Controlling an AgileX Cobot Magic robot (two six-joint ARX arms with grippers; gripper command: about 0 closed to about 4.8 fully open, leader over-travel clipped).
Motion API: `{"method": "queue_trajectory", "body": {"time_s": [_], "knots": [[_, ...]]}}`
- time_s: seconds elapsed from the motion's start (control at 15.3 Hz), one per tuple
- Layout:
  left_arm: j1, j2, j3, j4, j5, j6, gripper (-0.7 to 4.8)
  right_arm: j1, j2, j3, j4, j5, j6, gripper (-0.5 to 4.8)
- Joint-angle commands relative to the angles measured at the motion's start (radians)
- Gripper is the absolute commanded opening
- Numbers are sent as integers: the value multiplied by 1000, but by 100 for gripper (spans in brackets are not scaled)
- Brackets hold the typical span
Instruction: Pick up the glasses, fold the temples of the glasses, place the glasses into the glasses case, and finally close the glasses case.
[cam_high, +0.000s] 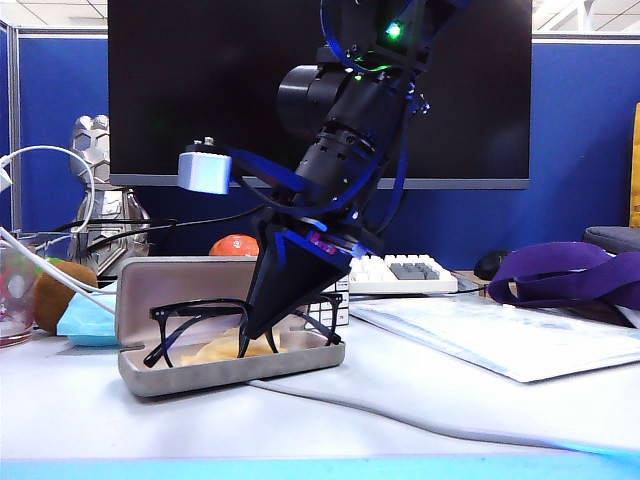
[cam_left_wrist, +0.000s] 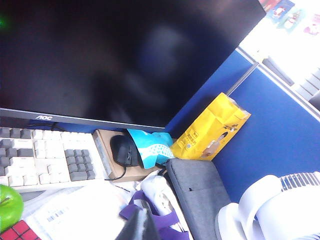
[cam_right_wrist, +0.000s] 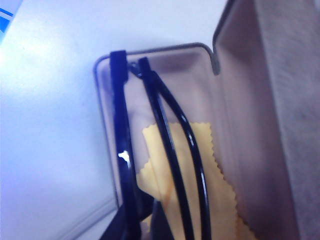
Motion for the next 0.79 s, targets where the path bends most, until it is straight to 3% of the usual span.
{"method": "queue_trajectory", "body": {"time_s": [0.07,0.2,0.46,0.79], "knots": [[0,-3,4,6,5,2,-6,3,-4,2,27,-10,103,5],[0,-3,4,6,5,2,-6,5,-13,2,25,-10,103,167],[0,-3,3,3,4,2,-5,6,-24,2,17,-10,106,208],[0,-3,3,2,3,2,-6,5,-109,2,17,-3,128,212]]}}
